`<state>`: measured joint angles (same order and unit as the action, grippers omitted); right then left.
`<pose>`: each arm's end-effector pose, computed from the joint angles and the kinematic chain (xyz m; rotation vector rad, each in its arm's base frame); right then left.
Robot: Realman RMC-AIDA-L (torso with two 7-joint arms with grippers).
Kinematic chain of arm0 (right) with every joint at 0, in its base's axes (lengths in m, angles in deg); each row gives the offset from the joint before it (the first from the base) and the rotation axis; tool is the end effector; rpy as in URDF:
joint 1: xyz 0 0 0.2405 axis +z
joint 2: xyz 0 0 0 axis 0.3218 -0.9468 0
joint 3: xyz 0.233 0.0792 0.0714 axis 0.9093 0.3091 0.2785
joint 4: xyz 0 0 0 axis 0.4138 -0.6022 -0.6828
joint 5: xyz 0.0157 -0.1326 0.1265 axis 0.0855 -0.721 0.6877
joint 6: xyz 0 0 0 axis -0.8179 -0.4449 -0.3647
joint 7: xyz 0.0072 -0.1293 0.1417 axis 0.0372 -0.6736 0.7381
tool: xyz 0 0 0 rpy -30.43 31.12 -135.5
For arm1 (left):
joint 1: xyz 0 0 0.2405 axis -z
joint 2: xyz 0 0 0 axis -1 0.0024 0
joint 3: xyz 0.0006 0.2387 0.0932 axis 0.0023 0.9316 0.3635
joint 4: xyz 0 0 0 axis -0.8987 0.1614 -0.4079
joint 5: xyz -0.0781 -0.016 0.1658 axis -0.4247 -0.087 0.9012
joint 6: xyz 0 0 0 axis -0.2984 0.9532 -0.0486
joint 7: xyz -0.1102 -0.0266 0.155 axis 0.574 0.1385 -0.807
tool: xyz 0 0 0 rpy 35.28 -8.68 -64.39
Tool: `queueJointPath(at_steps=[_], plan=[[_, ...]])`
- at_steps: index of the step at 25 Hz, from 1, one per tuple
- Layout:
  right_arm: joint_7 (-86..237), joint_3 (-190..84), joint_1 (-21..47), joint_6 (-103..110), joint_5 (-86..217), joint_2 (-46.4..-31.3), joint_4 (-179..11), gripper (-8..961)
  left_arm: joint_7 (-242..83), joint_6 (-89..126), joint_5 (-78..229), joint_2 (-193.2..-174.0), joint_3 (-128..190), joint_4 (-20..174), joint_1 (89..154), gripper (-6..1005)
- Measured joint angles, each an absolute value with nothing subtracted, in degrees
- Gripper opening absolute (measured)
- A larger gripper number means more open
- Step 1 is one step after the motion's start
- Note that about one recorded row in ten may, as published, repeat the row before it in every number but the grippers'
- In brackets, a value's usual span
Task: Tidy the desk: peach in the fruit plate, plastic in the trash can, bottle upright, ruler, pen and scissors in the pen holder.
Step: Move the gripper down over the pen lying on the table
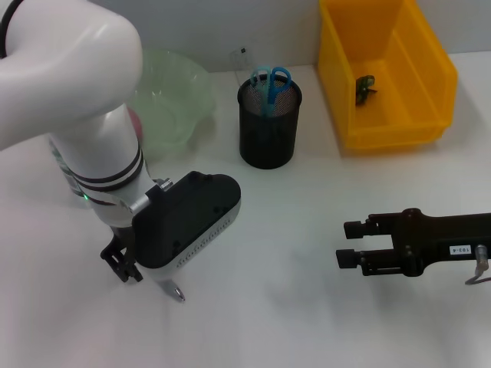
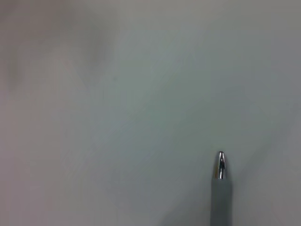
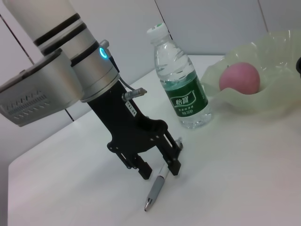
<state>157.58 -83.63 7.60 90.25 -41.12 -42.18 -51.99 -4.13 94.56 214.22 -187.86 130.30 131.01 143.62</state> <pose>0.2650 0.2867 -0.0362 -2.7932 0.8981 0.6224 -0.1932 0.3434 -0.1031 2.3858 -1.2193 -1.0540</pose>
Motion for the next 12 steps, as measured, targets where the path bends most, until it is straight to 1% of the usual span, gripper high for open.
queueJointPath(at_steps=[12], plan=[[157.54,-83.7,7.68,89.97,-41.12,-42.21,-52.27,676,-4.24,93.23,212.5,-187.86,131.56,128.41,144.91,501]])
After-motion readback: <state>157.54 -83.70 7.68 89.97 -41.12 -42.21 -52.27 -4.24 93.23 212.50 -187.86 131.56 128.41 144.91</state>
